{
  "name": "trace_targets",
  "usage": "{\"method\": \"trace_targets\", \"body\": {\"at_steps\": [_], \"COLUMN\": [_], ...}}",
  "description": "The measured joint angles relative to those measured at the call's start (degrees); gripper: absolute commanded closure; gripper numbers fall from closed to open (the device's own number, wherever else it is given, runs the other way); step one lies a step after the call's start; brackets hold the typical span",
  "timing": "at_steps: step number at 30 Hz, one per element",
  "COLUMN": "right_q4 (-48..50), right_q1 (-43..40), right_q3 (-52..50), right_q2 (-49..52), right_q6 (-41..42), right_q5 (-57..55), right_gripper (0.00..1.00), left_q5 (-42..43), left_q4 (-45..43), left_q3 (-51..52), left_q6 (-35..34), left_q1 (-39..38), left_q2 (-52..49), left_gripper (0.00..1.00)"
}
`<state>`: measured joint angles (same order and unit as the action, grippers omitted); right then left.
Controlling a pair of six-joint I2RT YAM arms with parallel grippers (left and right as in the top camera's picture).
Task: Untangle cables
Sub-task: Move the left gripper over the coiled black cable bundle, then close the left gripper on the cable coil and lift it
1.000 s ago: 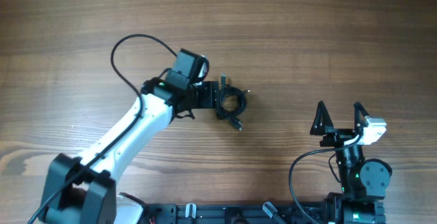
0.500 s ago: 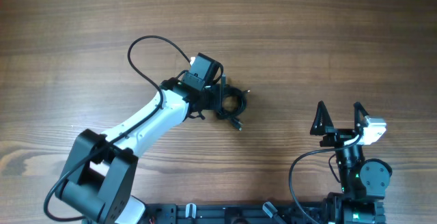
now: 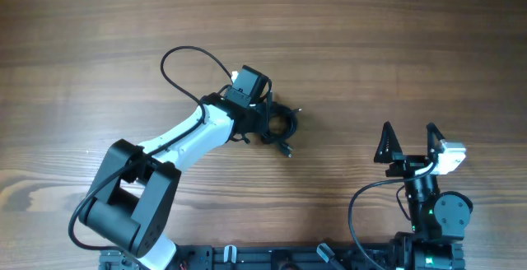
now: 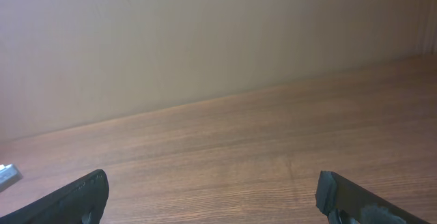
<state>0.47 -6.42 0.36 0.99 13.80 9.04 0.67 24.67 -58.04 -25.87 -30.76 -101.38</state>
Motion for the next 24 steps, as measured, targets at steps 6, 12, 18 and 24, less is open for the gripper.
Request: {"method": "trace_targets", "body": {"at_steps": [6, 12, 18, 24], "right_q4": [0.0, 0.0, 0.0, 0.0], "right_q1": [0.0, 0.0, 0.0, 0.0], "right_q3": [0.0, 0.0, 0.0, 0.0], "right_q2": [0.0, 0.0, 0.0, 0.0], "right_q6": [0.0, 0.0, 0.0, 0.0], "right_q5": [0.0, 0.0, 0.0, 0.0], "right_gripper": [0.0, 0.0, 0.0, 0.0], "left_q5": [0.0, 0.0, -0.2, -0.7], "left_q4": [-0.1, -0.4, -1.0, -1.0], "left_q3": [0.0, 0.0, -0.3, -0.9], "left_q6": [-0.2, -0.2, -0.5, -1.6], "left_q1": [0.0, -1.1, -2.8, -3.0], "left_q2": [0.0, -0.9, -3.5, -3.7], "left_gripper": [0.62, 0.64, 0.83, 0.96]}}
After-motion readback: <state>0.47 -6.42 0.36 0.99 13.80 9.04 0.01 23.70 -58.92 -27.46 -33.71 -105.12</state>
